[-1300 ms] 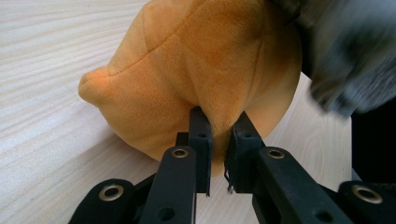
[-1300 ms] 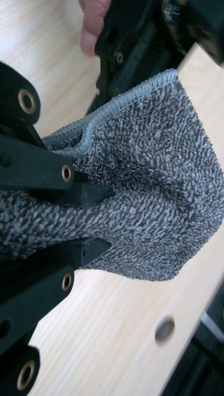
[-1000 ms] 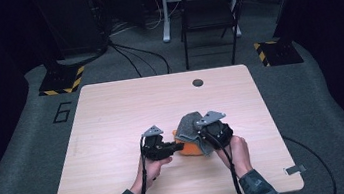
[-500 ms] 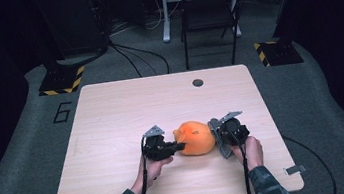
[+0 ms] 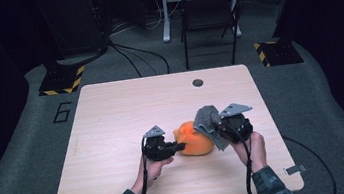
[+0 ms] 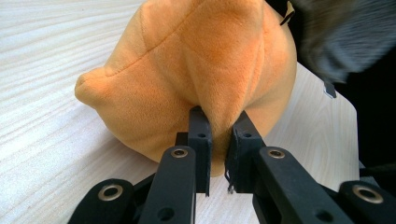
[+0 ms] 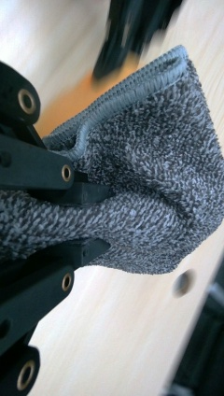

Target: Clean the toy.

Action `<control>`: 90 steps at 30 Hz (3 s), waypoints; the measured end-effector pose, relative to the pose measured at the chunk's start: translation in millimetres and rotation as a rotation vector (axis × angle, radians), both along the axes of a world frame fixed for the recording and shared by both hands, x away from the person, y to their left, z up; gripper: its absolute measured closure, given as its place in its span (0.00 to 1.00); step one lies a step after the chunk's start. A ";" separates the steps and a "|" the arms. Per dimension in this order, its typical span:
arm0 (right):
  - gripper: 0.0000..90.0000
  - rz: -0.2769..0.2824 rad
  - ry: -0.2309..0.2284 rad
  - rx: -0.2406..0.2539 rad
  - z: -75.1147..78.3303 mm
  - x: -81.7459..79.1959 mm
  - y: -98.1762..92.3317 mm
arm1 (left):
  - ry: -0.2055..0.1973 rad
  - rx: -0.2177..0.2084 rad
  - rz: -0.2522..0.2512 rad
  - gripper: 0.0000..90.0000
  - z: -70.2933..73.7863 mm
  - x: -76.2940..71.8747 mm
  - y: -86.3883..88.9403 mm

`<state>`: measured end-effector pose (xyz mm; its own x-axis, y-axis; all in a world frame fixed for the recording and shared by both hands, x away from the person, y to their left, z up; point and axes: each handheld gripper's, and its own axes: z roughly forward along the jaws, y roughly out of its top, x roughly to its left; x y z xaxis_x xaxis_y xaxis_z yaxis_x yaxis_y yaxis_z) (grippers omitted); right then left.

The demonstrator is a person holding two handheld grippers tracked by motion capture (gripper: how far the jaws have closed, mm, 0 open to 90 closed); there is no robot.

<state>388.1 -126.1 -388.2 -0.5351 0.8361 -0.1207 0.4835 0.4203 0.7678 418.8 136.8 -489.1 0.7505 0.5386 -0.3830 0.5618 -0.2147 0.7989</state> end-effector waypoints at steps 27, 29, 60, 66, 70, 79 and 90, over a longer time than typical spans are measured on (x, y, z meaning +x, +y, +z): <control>0.87 -0.094 0.230 -0.105 -91.1 40.9 -20.6 | -0.001 0.002 0.000 0.90 -1.5 -0.9 -1.4; 0.86 -0.096 0.262 -0.125 -98.7 44.9 -21.6 | 0.000 -0.001 0.000 0.90 -1.5 -0.9 -1.5; 0.87 0.025 0.070 -0.098 -40.0 12.0 18.0 | -0.101 0.069 -0.037 0.65 0.1 -2.0 -2.9; 0.87 0.025 0.080 -0.094 -40.4 13.4 16.4 | -0.223 0.132 -0.047 0.32 0.7 -1.4 2.5; 0.87 0.027 0.081 -0.094 -40.5 14.2 16.9 | -0.278 0.185 -0.061 0.26 -3.3 -1.0 2.3; 0.87 0.022 0.093 -0.083 -41.0 16.7 16.2 | -0.390 0.308 -0.119 0.26 -13.5 -2.4 -6.5; 0.87 0.018 0.104 -0.058 -43.5 18.8 14.4 | -0.473 0.342 -0.093 0.71 -21.8 -6.9 -14.6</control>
<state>406.9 -111.7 -431.7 -0.5622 0.8195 -0.1116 0.5510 0.4717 0.6884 411.9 122.2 -510.9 0.8476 0.4960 0.1886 0.1274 -0.5352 0.8350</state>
